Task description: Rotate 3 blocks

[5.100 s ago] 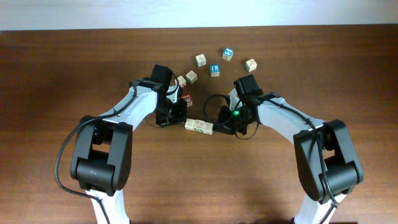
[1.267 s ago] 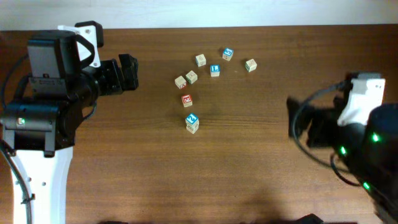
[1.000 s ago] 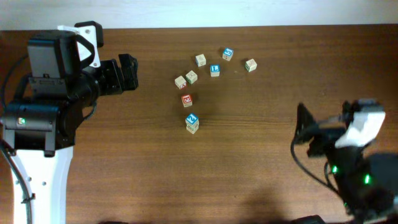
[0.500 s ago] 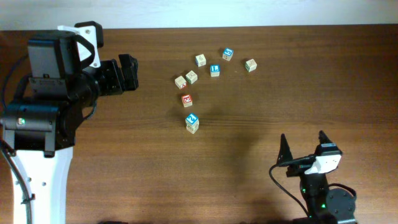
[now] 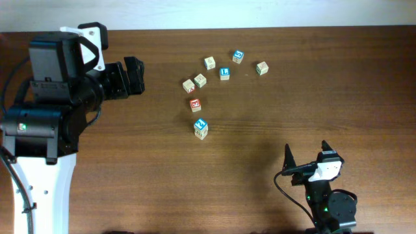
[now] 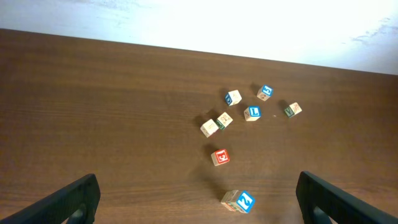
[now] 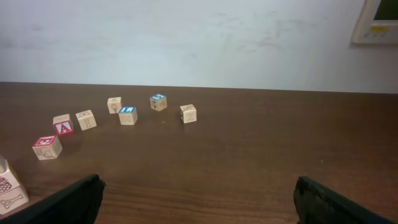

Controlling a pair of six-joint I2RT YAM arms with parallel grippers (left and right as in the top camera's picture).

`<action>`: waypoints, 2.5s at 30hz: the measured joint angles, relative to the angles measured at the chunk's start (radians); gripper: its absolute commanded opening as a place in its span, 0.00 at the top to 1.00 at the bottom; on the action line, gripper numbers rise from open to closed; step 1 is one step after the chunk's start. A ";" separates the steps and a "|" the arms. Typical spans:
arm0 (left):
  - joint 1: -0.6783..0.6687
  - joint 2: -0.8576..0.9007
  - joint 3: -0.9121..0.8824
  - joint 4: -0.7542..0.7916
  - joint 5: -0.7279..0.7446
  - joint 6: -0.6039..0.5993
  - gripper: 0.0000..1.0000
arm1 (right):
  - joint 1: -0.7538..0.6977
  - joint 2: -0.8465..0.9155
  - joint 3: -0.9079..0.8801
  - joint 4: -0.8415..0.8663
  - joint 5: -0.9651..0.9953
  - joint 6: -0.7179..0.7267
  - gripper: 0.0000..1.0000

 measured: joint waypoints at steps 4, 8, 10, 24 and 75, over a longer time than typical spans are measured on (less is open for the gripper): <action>0.000 0.000 0.000 0.000 0.000 0.000 0.01 | 0.000 0.000 -0.002 0.003 0.000 0.000 0.02; 0.000 0.000 0.000 0.000 0.000 0.000 0.01 | 0.000 0.000 -0.002 0.003 0.000 0.000 0.02; 0.000 0.000 0.000 0.000 0.000 0.000 0.01 | 0.000 0.000 -0.002 0.003 0.000 0.000 0.02; 0.000 0.000 0.000 0.000 0.000 0.000 0.01 | 0.000 0.000 -0.003 0.003 0.000 0.000 0.02; 0.081 -1.328 -1.771 1.028 -0.006 0.624 0.01 | 0.000 -0.005 -0.006 0.006 -0.008 0.000 0.02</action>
